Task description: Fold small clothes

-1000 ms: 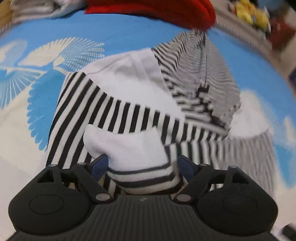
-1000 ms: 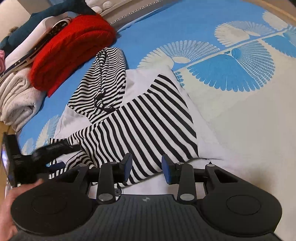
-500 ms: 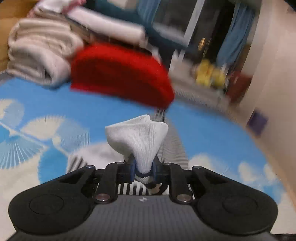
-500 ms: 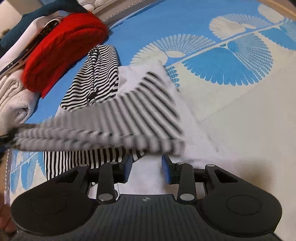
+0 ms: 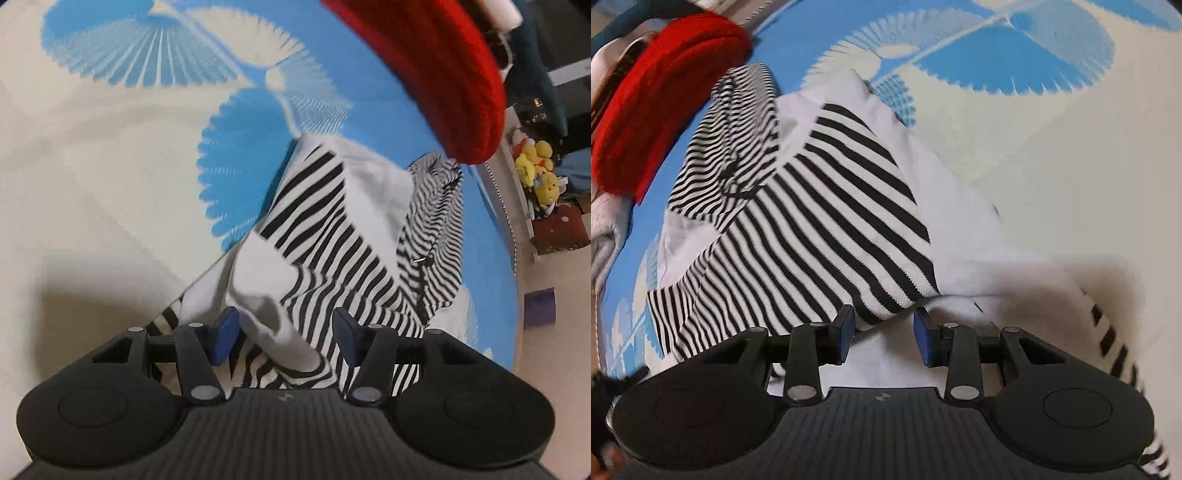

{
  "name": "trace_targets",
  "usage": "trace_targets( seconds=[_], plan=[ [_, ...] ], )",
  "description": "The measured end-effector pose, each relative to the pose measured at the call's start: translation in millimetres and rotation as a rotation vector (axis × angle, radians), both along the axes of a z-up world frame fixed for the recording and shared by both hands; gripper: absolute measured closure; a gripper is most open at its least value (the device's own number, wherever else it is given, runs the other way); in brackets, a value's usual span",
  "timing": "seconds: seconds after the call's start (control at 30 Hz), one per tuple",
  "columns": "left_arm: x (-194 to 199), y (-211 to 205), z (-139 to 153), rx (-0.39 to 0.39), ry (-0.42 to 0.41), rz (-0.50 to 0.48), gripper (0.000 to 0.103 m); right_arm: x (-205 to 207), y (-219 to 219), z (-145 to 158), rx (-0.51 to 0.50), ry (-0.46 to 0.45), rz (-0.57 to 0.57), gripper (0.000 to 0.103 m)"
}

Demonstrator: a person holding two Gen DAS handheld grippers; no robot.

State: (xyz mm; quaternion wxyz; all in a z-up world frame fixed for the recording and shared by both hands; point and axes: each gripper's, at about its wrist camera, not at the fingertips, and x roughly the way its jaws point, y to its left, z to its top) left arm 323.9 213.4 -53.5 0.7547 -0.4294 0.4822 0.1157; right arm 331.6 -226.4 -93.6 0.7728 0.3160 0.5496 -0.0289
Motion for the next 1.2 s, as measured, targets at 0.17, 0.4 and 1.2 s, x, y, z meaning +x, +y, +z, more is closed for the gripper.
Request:
trace_targets(
  seconds=[0.17, 0.4, 1.2],
  plan=[
    [7, -15, 9, 0.106, -0.023, -0.104, 0.096, 4, -13, -8, 0.037, 0.029, -0.138, 0.092],
    [-6, -51, 120, 0.222, -0.688, -0.309, 0.096, -21, -47, 19, 0.132, -0.196, -0.362, 0.101],
    [21, -85, 9, 0.434, -0.058, -0.475, 0.068, 13, -40, -3, -0.060, 0.019, -0.070, 0.062]
  ],
)
